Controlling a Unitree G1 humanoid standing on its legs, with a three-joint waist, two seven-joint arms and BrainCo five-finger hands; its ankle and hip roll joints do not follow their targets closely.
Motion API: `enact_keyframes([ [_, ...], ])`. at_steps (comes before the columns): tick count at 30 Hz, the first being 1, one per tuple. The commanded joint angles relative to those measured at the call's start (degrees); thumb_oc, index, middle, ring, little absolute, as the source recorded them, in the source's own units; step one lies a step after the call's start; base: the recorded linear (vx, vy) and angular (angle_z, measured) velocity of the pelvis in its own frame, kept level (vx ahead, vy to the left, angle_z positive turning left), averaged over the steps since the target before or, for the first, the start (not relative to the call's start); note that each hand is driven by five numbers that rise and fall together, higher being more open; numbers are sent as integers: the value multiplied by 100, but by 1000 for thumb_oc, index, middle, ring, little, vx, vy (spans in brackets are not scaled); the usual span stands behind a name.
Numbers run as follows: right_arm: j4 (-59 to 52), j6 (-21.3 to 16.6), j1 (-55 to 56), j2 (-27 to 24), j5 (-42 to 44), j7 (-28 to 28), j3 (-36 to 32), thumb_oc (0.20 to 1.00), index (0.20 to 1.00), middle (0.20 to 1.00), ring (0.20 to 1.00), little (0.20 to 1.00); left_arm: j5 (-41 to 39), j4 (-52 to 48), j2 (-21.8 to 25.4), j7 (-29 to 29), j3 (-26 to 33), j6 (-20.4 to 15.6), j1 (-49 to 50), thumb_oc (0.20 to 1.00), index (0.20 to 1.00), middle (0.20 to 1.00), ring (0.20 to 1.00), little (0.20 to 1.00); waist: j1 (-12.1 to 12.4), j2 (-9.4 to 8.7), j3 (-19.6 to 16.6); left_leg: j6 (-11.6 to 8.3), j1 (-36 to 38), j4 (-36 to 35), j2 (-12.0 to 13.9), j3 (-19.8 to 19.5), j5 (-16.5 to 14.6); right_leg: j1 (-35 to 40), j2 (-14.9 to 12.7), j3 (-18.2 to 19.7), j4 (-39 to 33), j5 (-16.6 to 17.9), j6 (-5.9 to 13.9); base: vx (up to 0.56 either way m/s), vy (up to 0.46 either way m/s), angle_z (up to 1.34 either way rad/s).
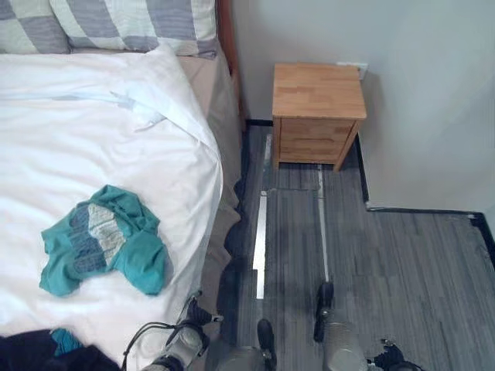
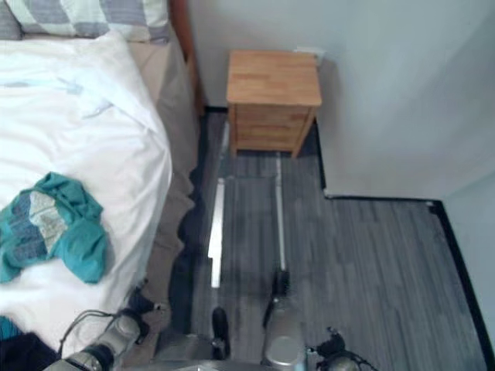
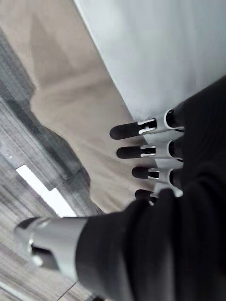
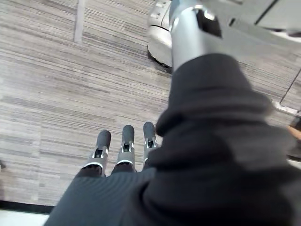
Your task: Tidy up the quilt and then pick up the clothes from the bed and put them into the laundry hamper.
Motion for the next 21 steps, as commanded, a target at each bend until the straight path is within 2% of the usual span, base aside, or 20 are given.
enact_keyframes([
  [1,-81,-50,-188,-282,91,16,73,1000,1000,1000,1000,1000,127,-64,44,83,168,-112,-1,1000,1000,1000,1000,1000,57,78,-130,-336,302,514,1026,-5,-237,471,104,200,346,270,148,322,-165,42],
  [2,-81,-50,-188,-282,91,16,73,1000,1000,1000,1000,1000,127,-64,44,83,169,-112,-1,1000,1000,1000,1000,1000,56,79,-131,-336,300,517,1027,-7,-239,472,105,198,346,269,147,232,-245,36],
  [3,-10,-70,-317,-352,-8,25,178,1000,1000,1000,1000,1000,-182,-144,-29,107,326,-130,124,1000,1000,1000,1000,1000,165,119,-72,-418,-234,2112,1253,-107,301,725,234,67,407,185,-145,306,-386,42],
  [4,-11,-81,-349,-384,-53,21,246,1000,1000,1000,1000,1000,-302,-241,-28,99,371,-139,154,1000,1000,1000,1000,1000,271,81,5,-390,-697,2975,1272,-291,592,902,235,-67,374,112,-305,384,-531,36],
  [5,-28,-98,-390,-439,-72,-2,271,1000,1000,1000,1000,1000,-419,-389,-20,129,414,-156,171,1000,1000,1000,1000,1000,394,21,105,-337,-1044,3579,1280,-293,701,1160,245,-217,264,43,-398,335,-445,33],
  [6,-64,-117,-470,-476,-92,-1,372,1000,1000,1000,1000,1000,-536,-565,-15,194,410,-191,108,1000,1000,1000,1000,1000,548,-67,198,-276,-1414,3760,1108,-163,506,1454,262,-298,103,-27,-446,317,-313,27],
  [7,-67,-109,-483,-487,-107,-1,376,1000,1000,1000,1000,1000,-549,-629,-8,197,405,-194,108,1000,1000,1000,1000,1000,581,-90,188,-272,-1624,3779,1043,-81,478,1516,250,-294,71,-50,-435,394,-197,21],
  [9,-29,-81,-503,-529,-186,-23,424,1000,1000,1000,1000,1000,-629,-800,11,196,455,-254,153,1000,1000,1000,1000,1000,773,-80,106,-160,-2024,3202,750,301,201,1843,305,-358,-86,-227,-362,487,-74,0],
  [10,-9,-71,-491,-550,-196,-51,382,1000,1000,1000,1000,1000,-581,-859,15,177,449,-231,215,1000,1000,1000,1000,1000,780,3,-55,-176,-1893,2269,862,1249,129,2138,475,-556,-109,-549,-291,458,-53,11],
  [11,-8,-72,-488,-551,-196,-51,383,1000,1000,1000,1000,1000,-580,-862,14,177,448,-229,220,1000,1000,1000,1000,1000,784,-3,-49,-172,-1868,2245,848,1260,131,2148,463,-551,-106,-555,-286,545,-96,47],
  [12,44,-57,-493,-577,-164,-108,288,1000,1000,1000,1000,1000,-558,-884,45,153,505,-176,246,1000,1000,1000,1000,1000,758,17,-211,-136,-1795,1765,1025,2340,304,2361,687,-848,0,-794,-311,254,-61,82],
  [13,48,-58,-488,-572,-164,-110,288,1000,1000,1000,1000,1000,-555,-895,50,150,502,-168,257,1000,1000,1000,1000,1000,765,5,-213,-142,-1772,1749,1007,2344,290,2369,672,-840,16,-821,-305,546,-30,99],
  [14,113,-31,-509,-557,-157,-82,252,1000,1000,1000,1000,1000,-630,-724,56,81,578,-90,302,1000,1000,1000,1000,1000,757,-44,-365,68,-1494,1418,936,2586,181,2446,762,-1072,414,-913,-306,308,46,90],
  [15,115,-31,-509,-555,-157,-82,254,1000,1000,1000,1000,1000,-632,-717,58,79,578,-93,300,1000,1000,1000,1000,1000,748,-47,-362,83,-1476,1384,912,2583,184,2442,746,-1079,441,-928,-293,444,46,93],
  [16,126,-51,-513,-504,-136,-100,209,1000,1000,1000,1000,1000,-662,-593,86,85,622,-65,334,1000,1000,1000,1000,1000,815,-174,-383,232,-1494,1502,748,2340,35,2441,643,-1195,900,-930,-208,276,34,64],
  [17,158,-52,-518,-530,-117,-97,140,1000,1000,1000,1000,1000,-617,-372,128,39,664,-38,408,1000,1000,1000,1000,1000,874,-223,-399,371,-1357,1419,668,2305,-105,2347,545,-1378,1479,-729,30,471,157,33],
  [18,-33,-72,-593,-590,-97,-135,47,1000,1000,1000,1000,1000,-524,-195,232,22,728,8,436,1000,1000,1000,1000,1000,758,-227,-354,587,-973,1165,445,2155,-307,1911,176,-1339,2816,-98,469,320,164,10],
  [19,-43,-66,-592,-591,-99,-135,48,1000,1000,1000,1000,1000,-521,-194,231,22,734,8,433,1000,1000,1000,1000,1000,751,-236,-350,605,-966,1140,417,2154,-306,1886,144,-1332,2872,-116,479,274,148,29],
  [20,-427,-112,-677,-726,-105,-181,-10,1000,1000,1000,1000,1000,-525,-158,345,43,831,19,486,1000,1000,1000,1000,1000,696,-225,-292,672,-818,1007,373,1988,-326,1580,85,-1159,3525,182,543,240,-5,94],
  [21,-1473,-215,-753,-1140,-195,-261,-111,1000,1000,1000,1000,1000,-645,-240,527,76,1052,-18,573,1000,1000,1000,1000,1000,558,-148,-195,679,-538,752,403,1587,-272,1038,115,-715,4137,167,511,243,-14,110],
])
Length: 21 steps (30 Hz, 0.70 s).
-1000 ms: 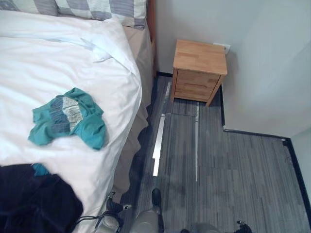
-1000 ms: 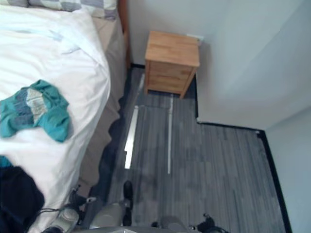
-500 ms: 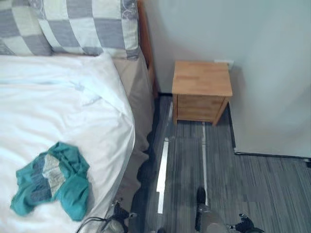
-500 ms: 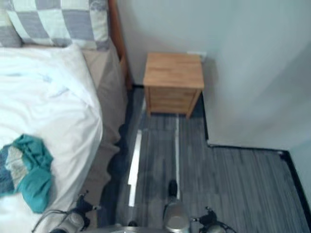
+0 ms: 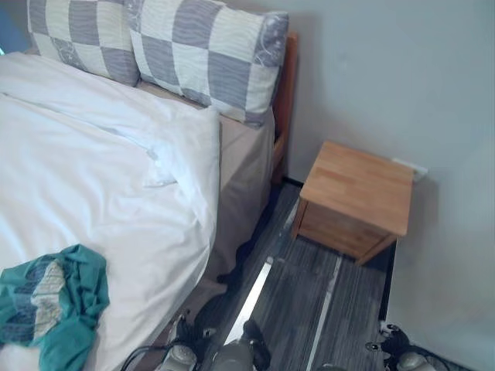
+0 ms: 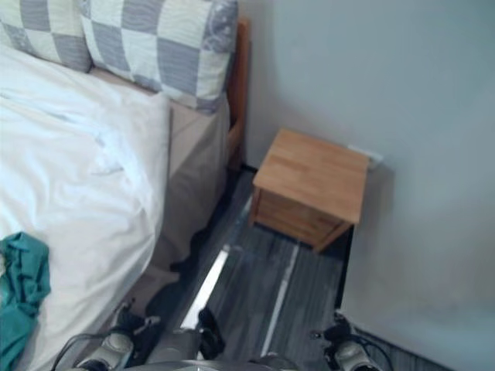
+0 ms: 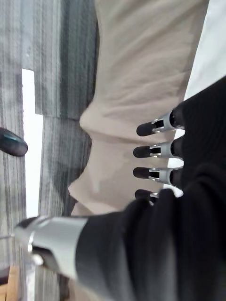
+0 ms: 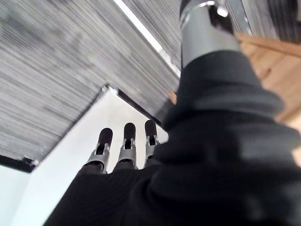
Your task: Tidy up the quilt and then pick up the clothes from the bed and put them into the laundry hamper.
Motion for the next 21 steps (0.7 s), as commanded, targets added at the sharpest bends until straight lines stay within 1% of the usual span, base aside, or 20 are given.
enact_keyframes([
  [1,-1240,-266,-431,-578,-63,-199,-259,1000,1000,1000,1000,1000,-84,-475,528,132,320,-47,45,1000,1000,1000,1000,1000,137,69,330,-492,258,146,-155,-579,-419,-517,-255,1019,-202,954,189,250,-58,178],
  [2,-1979,-319,-420,-910,-217,-198,-282,1000,1000,1000,1000,1000,-91,-552,603,141,372,-88,88,1000,1000,1000,1000,1000,78,75,379,-509,367,29,-143,-799,-405,-662,-210,1213,-281,843,118,130,-120,150],
  [3,-2679,-368,-370,-1163,-387,-178,-308,1000,1000,1000,1000,1000,-94,-640,635,149,419,-118,100,1000,1000,1000,1000,1000,47,90,408,-546,378,-41,-63,-911,-269,-825,-90,1344,-552,831,-63,224,-204,132],
  [4,-3358,-450,-323,-1567,-620,-156,-349,1000,1000,1000,1000,1000,-73,-753,657,167,420,-162,126,1000,1000,1000,1000,1000,-28,49,451,-617,428,-84,-71,-1177,-247,-864,-28,1538,-984,711,-150,335,-374,92],
  [5,-4321,-588,-388,-2179,-1014,-141,-438,1000,1000,1000,1000,1000,53,-827,666,186,368,-239,145,1000,1000,1000,1000,1000,-115,-54,482,-766,451,-132,-110,-1656,-261,-888,28,2110,-2283,480,-281,403,-410,137],
  [6,-4572,-627,-408,-2348,-1089,-148,-512,1000,1000,1000,1000,1000,94,-792,658,218,351,-249,137,1000,1000,1000,1000,1000,-151,-116,482,-841,475,-182,-139,-1895,-278,-849,36,2422,-3043,543,-290,306,-328,185],
  [7,-4578,-624,-404,-2349,-1090,-146,-518,1000,1000,1000,1000,1000,95,-790,657,219,349,-250,134,1000,1000,1000,1000,1000,-158,-112,479,-843,466,-184,-134,-1903,-266,-832,40,2409,-3090,575,-293,235,-253,217],
  [9,-5021,-607,-436,-2621,-1203,-130,-682,1000,1000,1000,1000,1000,95,-608,602,236,358,-252,61,1000,1000,1000,1000,1000,-263,-212,497,-973,572,-303,-161,-2526,-317,-1038,57,3258,-4048,907,-199,309,-350,203],
  [10,-5261,-575,-401,-2667,-1244,-117,-781,1000,1000,1000,1000,1000,94,-571,592,243,376,-237,26,1000,1000,1000,1000,1000,-294,-257,516,-1011,592,-274,-145,-2829,-358,-1197,97,3637,-4245,1040,-166,445,-557,209],
  [11,-5614,-590,-587,-2772,-1305,-133,-776,1000,1000,1000,1000,1000,96,-462,620,225,342,-237,-40,1000,1000,1000,1000,1000,-206,-378,511,-1116,636,-189,-133,-3178,-474,-1238,28,3690,-4436,1147,-169,428,-537,210],
  [12,-5649,-585,-809,-2789,-1323,-178,-739,1000,1000,1000,1000,1000,65,-432,629,225,356,-230,-49,1000,1000,1000,1000,1000,-135,-456,541,-1140,637,-75,-186,-3291,-545,-1226,-70,3513,-4339,1207,-158,316,-397,216],
  [13,-5634,-587,-838,-2786,-1322,-183,-718,1000,1000,1000,1000,1000,65,-432,631,224,369,-229,-53,1000,1000,1000,1000,1000,-192,-458,561,-1139,628,-42,-189,-3341,-558,-1194,-86,3463,-4339,1193,-156,214,-334,243],
  [14,-5692,-615,-1283,-2839,-1291,-245,-513,1000,1000,1000,1000,1000,55,-352,626,298,338,-216,-144,1000,1000,1000,1000,1000,-158,-514,630,-1183,579,198,-183,-3495,-681,-1207,-82,3415,-4200,1255,-156,166,-337,194],
  [15,-5676,-591,-1536,-2923,-1281,-272,-487,1000,1000,1000,1000,1000,66,-392,640,274,303,-208,-113,1000,1000,1000,1000,1000,-133,-531,642,-1225,470,417,-182,-3567,-758,-1198,-62,3424,-4145,1267,-180,233,-479,172],
  [16,-5709,-596,-1897,-3074,-1326,-287,-367,1000,1000,1000,1000,1000,40,-410,642,267,320,-234,-11,1000,1000,1000,1000,1000,-106,-515,657,-1309,341,585,-90,-3540,-804,-1178,-39,3355,-4140,1255,-237,193,-390,96],
  [17,-5636,-589,-2178,-3182,-1294,-333,-301,1000,1000,1000,1000,1000,13,-384,620,296,298,-230,52,1000,1000,1000,1000,1000,-85,-483,694,-1392,224,692,55,-3366,-810,-1129,-71,3166,-4171,1222,-274,140,-360,161],
  [18,-5528,-574,-2493,-3252,-1263,-409,-120,1000,1000,1000,1000,1000,-32,-373,598,323,287,-220,43,1000,1000,1000,1000,1000,-111,-479,735,-1467,6,803,167,-3159,-717,-1107,-148,2986,-4221,1223,-295,63,-336,151],
  [19,-5446,-528,-2678,-3356,-1245,-484,-84,1000,1000,1000,1000,1000,-72,-378,606,348,257,-219,7,1000,1000,1000,1000,1000,-143,-459,810,-1508,-222,876,328,-2817,-577,-1068,-215,2783,-4246,1186,-307,-27,-294,132],
  [20,-5378,-456,-2853,-3438,-1224,-533,-50,1000,1000,1000,1000,1000,-106,-422,615,364,236,-196,-7,1000,1000,1000,1000,1000,-148,-407,898,-1518,-444,987,548,-2341,-423,-1017,-293,2523,-4228,1125,-325,-73,-260,107],
  [21,-5227,-409,-3075,-3448,-1220,-607,81,1000,1000,1000,1000,1000,-117,-462,650,401,218,-199,-19,1000,1000,1000,1000,1000,-207,-352,967,-1528,-619,997,748,-1770,-185,-1046,-355,2274,-4187,1093,-351,-90,-182,108],
])
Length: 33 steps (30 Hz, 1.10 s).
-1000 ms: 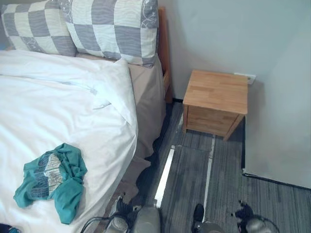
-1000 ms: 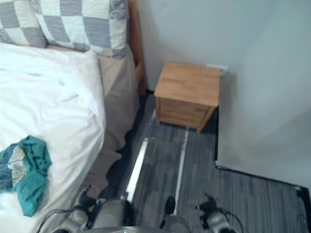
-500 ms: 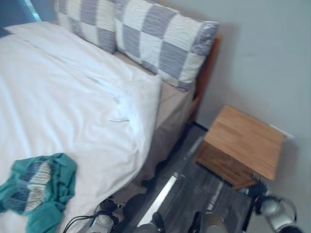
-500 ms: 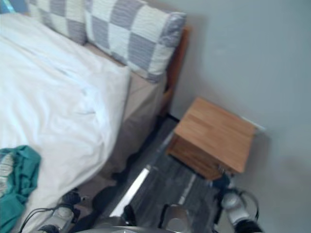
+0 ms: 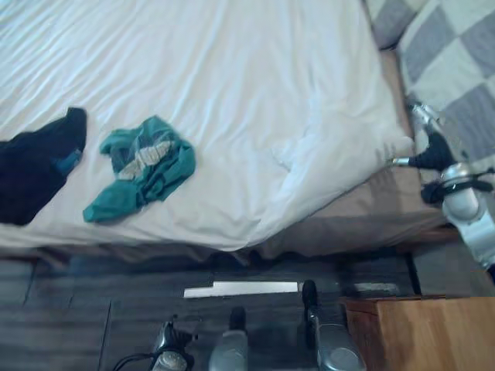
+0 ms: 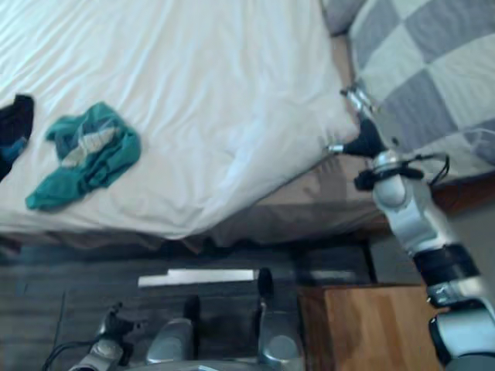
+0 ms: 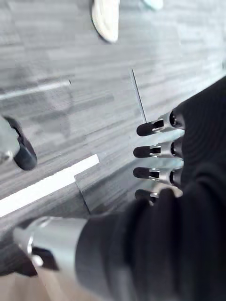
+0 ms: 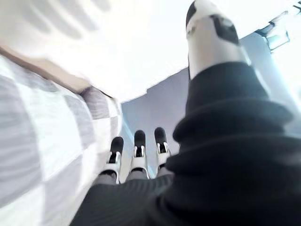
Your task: Tidy up the quilt and then pick up the clothes from the bed and put them into the laundry hamper.
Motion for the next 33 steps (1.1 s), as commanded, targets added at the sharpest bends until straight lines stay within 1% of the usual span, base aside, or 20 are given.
enact_keyframes([
  [1,37,53,-394,-215,9,-417,130,1000,1000,1000,1000,1000,-69,-189,549,254,-42,-69,-194,1000,1000,1000,1000,1000,-116,-294,136,-149,-186,425,401,1500,-544,170,-679,-333,-341,-213,681,-61,-114,139],
  [2,331,174,-711,-174,-9,-497,262,1000,1000,1000,1000,1000,-12,-276,568,270,-95,-72,-198,1000,1000,1000,1000,1000,-145,-126,243,-286,-223,176,602,2063,-279,80,-642,-569,-279,-307,692,-1,-52,113],
  [5,854,205,-1219,-78,78,-565,581,1000,1000,1000,1000,1000,-21,-236,544,311,-151,-68,-353,1000,1000,1000,1000,1000,-148,0,306,-329,-203,-247,571,2073,-122,-192,-530,-541,-172,-336,722,-33,0,56],
  [7,1800,179,-1636,-171,491,-570,803,1000,1000,1000,1000,1000,-136,-317,609,349,-294,-144,-671,1000,1000,1000,1000,1000,-7,124,512,-357,-560,-372,588,1943,113,-592,-601,-640,-2,-319,742,-112,-16,-4],
  [8,1825,167,-1666,-175,499,-572,825,1000,1000,1000,1000,1000,-139,-316,604,348,-291,-143,-680,1000,1000,1000,1000,1000,-14,130,511,-357,-572,-371,589,1938,116,-604,-602,-643,5,-322,741,-103,-37,17],
  [9,2109,132,-1673,-262,738,-541,805,831,831,831,831,831,-176,-430,639,350,-373,-193,-748,1000,1000,1000,1000,1000,60,176,607,-350,-700,-400,584,1821,170,-735,-637,-696,87,-316,746,-54,-28,35],
  [10,2320,72,-1531,-309,1010,-484,746,200,200,200,200,200,-224,-524,675,280,-441,-205,-834,1000,1000,1000,1000,1000,103,238,669,-343,-807,-417,589,1731,215,-828,-664,-766,169,-323,756,-77,-36,47],
  [11,2613,42,-1238,-324,1327,-373,622,200,200,200,200,200,-306,-539,742,182,-488,-173,-1055,1000,1000,1000,1000,1000,156,319,770,-339,-948,-383,577,1602,240,-907,-718,-854,256,-340,758,-45,-18,48],
  [13,2717,32,-1017,-346,1447,-307,508,200,200,200,200,200,-305,-537,783,137,-495,-160,-1123,1000,1000,1000,1000,1000,176,356,808,-335,-1005,-345,564,1530,234,-913,-746,-887,297,-355,757,-19,6,36],
  [15,2786,-59,-482,-396,1724,-310,51,200,200,200,200,200,-274,-613,844,60,-542,-171,-1157,1000,1000,1000,1000,1000,210,433,820,-324,-1020,-301,530,1421,191,-837,-791,-981,329,-380,772,3,40,39],
  [16,2879,-38,165,-250,1853,-650,-651,200,200,200,200,200,128,-1113,183,487,-938,-204,-606,1000,1000,1000,1000,1000,303,466,819,-298,-1024,-273,511,1334,132,-760,-822,-1093,313,-399,765,31,35,31],
  [17,2625,-178,509,-118,1967,-629,-811,200,200,200,200,200,64,-1023,300,273,-861,-111,-750,1000,1000,1000,1000,1000,282,466,797,-287,-964,-281,496,1274,119,-683,-806,-1098,286,-409,774,-35,44,36],
  [19,2363,-356,1088,-11,2325,-757,-1500,200,200,200,200,200,27,-1272,574,233,-715,-114,-780,1000,1000,1000,1000,1000,223,454,736,-208,-909,-273,451,1249,137,-562,-817,-1128,209,-300,730,-1,115,46],
  [21,2237,-447,1744,474,2470,-885,-2030,200,200,200,200,200,105,-1234,432,193,-663,-103,-694,1000,1000,1000,1000,1000,103,372,573,-170,-706,-263,417,1219,-16,-338,-782,-1105,133,-323,733,100,69,22],
  [22,2207,-437,1789,486,2462,-886,-2065,200,200,200,200,200,104,-1233,438,194,-683,-104,-692,1000,1000,1000,1000,1000,122,371,574,-169,-693,-264,416,1220,-19,-323,-782,-1106,127,-322,735,136,57,-3],
  [23,1785,-497,2414,1081,2535,-976,-2447,200,200,200,200,200,199,-1013,351,203,-543,-25,-637,1000,1000,1000,1000,1000,4,246,412,-129,-467,-261,385,1253,-151,-136,-721,-1020,82,-341,739,137,51,-6],
  [25,1835,-580,2699,1715,2792,-1003,-2561,231,231,231,231,231,291,-695,311,212,-423,67,-606,1000,1000,1000,1000,1000,-173,76,231,-101,-192,-299,362,1372,-250,40,-659,-884,43,-367,731,170,49,-21],
  [26,1909,-669,2823,2036,2996,-1076,-2592,1000,1000,1000,1000,1000,300,-527,292,235,-364,83,-559,1000,1000,1000,1000,1000,-306,-17,124,-100,-59,-336,371,1455,-279,110,-632,-814,24,-383,727,131,46,-56],
  [30,2067,-540,3544,2918,3378,-774,-2603,1000,1000,1000,1000,1000,158,-102,303,188,16,207,-287,1000,1000,1000,1000,1000,-704,-230,-230,-87,515,-631,328,1776,-312,339,-535,-500,-53,-408,738,113,94,-56],
  [33,2820,-349,3735,3120,3507,-671,-2612,1000,1000,1000,1000,1000,87,31,347,167,122,241,-207,1000,1000,1000,1000,1000,-929,-313,-462,-88,853,-843,295,1994,-340,460,-525,-361,-134,-356,784,96,88,-53],
])
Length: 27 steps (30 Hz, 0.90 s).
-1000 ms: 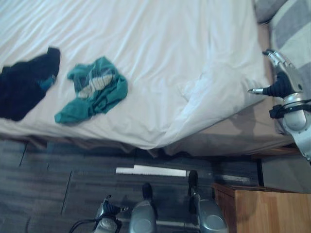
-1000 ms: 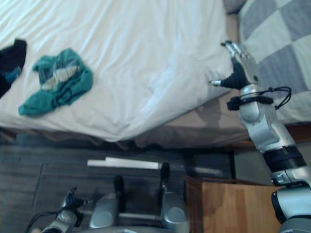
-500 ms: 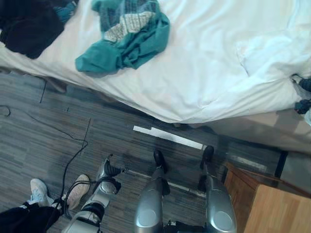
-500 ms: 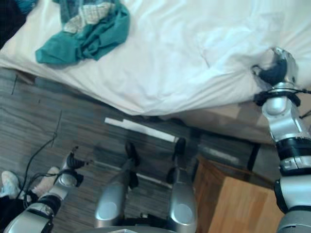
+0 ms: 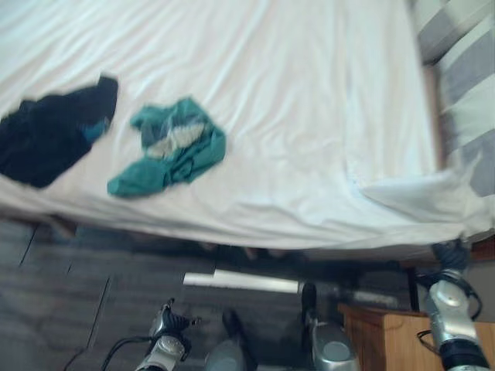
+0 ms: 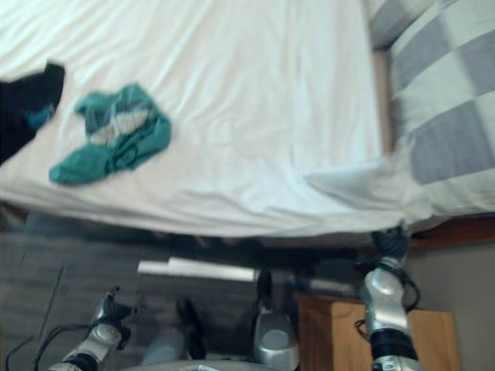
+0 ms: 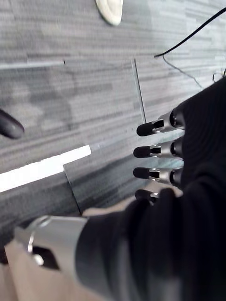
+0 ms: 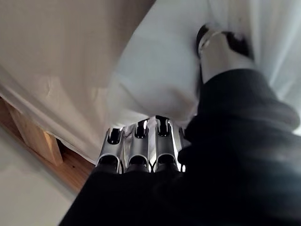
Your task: Tidy up the quilt and then pick up the clothes from the bed and put them into the laundry hamper.
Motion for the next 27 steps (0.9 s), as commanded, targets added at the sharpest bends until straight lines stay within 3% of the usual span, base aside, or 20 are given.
enact_keyframes([
  [1,1073,632,1113,-220,416,-132,-349,1000,1000,1000,1000,1000,-27,288,218,31,237,7,35,1000,1000,1000,1000,1000,-363,-152,-92,-36,-124,215,234,-178,-231,-303,-343,272,499,-610,479,82,62,-22],
  [4,1785,939,1456,-453,256,-253,-714,1000,1000,1000,1000,1000,83,393,298,21,178,30,30,1000,1000,1000,1000,1000,-547,-266,-235,-38,65,96,198,-98,-279,-210,-390,319,458,-560,554,90,71,-7],
  [6,1578,951,1612,-669,176,-425,-1001,1000,1000,1000,1000,1000,146,399,311,47,175,32,46,1000,1000,1000,1000,1000,-598,-309,-265,-34,112,54,176,-93,-295,-196,-409,327,454,-538,578,44,38,0],
  [9,598,976,1889,-1018,-388,-886,-1632,1000,1000,1000,1000,1000,239,459,250,76,260,42,103,1000,1000,1000,1000,1000,-631,-350,-294,-36,148,34,163,-83,-328,-184,-448,324,445,-524,603,49,32,4],
  [13,-1028,716,1514,-1383,-1134,-1799,-2355,1000,1000,1000,1000,1000,442,596,44,60,270,45,228,1000,1000,1000,1000,1000,-537,-300,-289,-31,143,63,175,-127,-378,-175,-460,345,411,-552,604,45,15,-2],
  [19,-2559,670,721,-1428,-2092,-2249,-2282,1000,1000,1000,1000,1000,480,630,-76,-26,290,71,359,1000,1000,1000,1000,1000,-294,-187,-264,-14,132,126,196,-174,-421,-129,-463,337,366,-598,578,24,-6,-18],
  [23,-2951,743,77,-1548,-2474,-1850,-1457,1000,1000,1000,1000,1000,539,471,-48,-82,130,32,349,1000,1000,1000,1000,1000,-68,-162,-193,-14,81,151,193,-269,-402,-113,-474,295,361,-601,547,-9,-31,-6],
  [24,-2931,736,55,-1558,-2470,-1853,-1444,395,395,395,395,395,538,468,-50,-82,141,33,346,1000,1000,1000,1000,1000,-74,-168,-192,-11,61,155,191,-265,-377,-133,-475,301,358,-578,537,-56,-40,0],
  [25,-2711,776,-139,-1708,-2475,-1763,-1195,200,200,200,200,200,541,405,-19,-91,77,5,314,1000,1000,1000,1000,1000,-9,-159,-131,-17,12,176,190,-301,-370,-155,-486,294,375,-581,534,-68,-40,5],
  [27,-1994,841,-624,-1896,-2185,-1616,-639,200,200,200,200,200,487,307,77,-65,-94,-39,158,1000,1000,1000,1000,1000,124,-126,96,-29,-170,334,187,-411,-377,-275,-515,303,515,-627,508,-132,-65,23],
])
